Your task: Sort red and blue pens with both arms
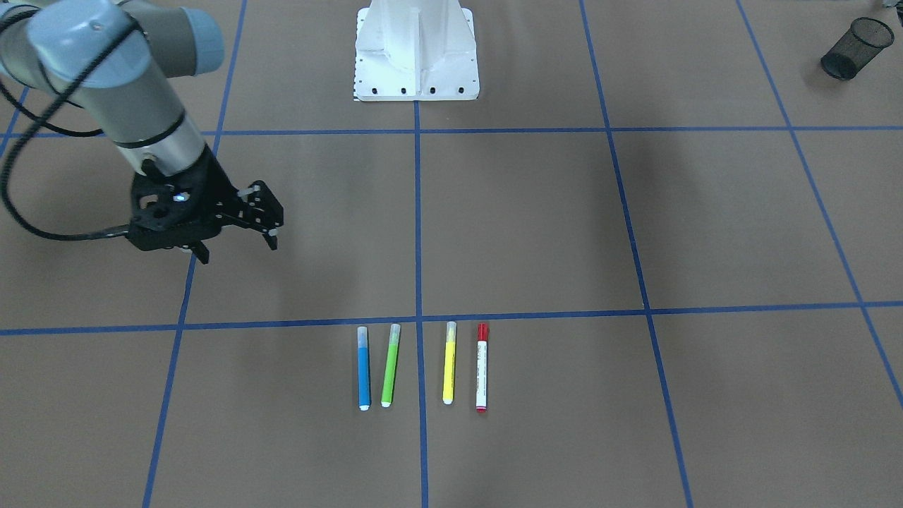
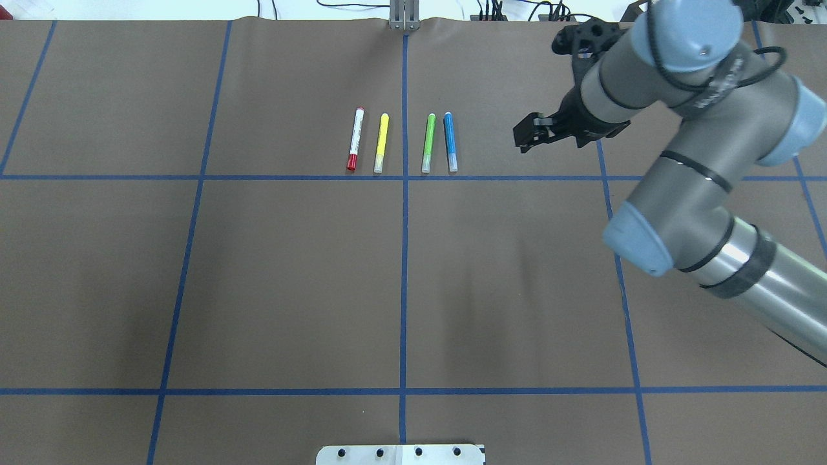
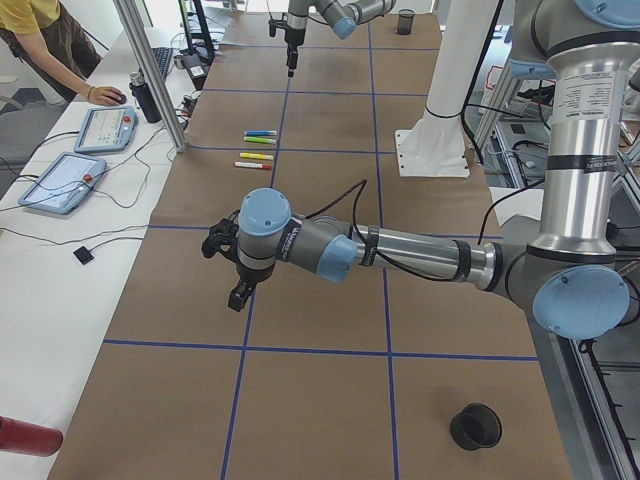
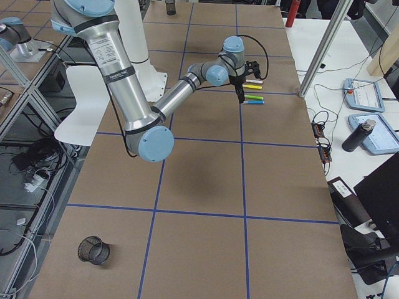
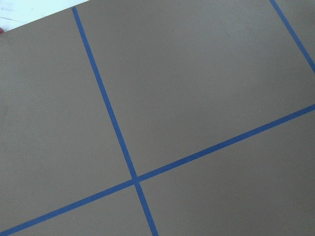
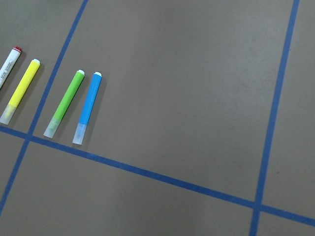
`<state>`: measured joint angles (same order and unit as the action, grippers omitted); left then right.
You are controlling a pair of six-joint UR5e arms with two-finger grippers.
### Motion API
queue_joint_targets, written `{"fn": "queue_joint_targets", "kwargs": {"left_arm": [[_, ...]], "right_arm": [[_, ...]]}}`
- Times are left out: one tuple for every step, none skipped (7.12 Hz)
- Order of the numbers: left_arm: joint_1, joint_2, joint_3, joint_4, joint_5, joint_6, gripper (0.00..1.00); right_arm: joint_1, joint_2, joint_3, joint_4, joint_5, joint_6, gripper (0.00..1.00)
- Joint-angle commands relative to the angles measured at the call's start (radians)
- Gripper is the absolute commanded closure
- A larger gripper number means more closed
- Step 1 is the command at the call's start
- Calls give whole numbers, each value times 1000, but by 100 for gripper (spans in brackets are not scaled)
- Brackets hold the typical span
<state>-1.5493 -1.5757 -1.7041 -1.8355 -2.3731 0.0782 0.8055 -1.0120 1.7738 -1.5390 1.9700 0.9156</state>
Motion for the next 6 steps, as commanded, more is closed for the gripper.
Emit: {"fn": "queue_joint_targets", "kwargs": {"left_arm": [[0, 0, 8, -2, 0, 0, 0], [0, 0, 9, -2, 0, 0, 0], [0, 0, 11, -1, 0, 0, 0], [0, 0, 9, -2, 0, 0, 0], [0, 0, 11, -2, 0, 0, 0], [0, 0, 14, -2, 2, 0, 0]], "right_arm": [[-60, 206, -246, -35, -34, 75, 1], [-62, 301, -384, -35, -31, 74, 1], [-65, 362, -480, -30, -33, 86, 1], [-77, 377, -529, -21, -37, 112, 1], [-106, 357, -548, 61, -80, 117, 1], [-123, 345, -554, 118, -115, 132, 3]]}}
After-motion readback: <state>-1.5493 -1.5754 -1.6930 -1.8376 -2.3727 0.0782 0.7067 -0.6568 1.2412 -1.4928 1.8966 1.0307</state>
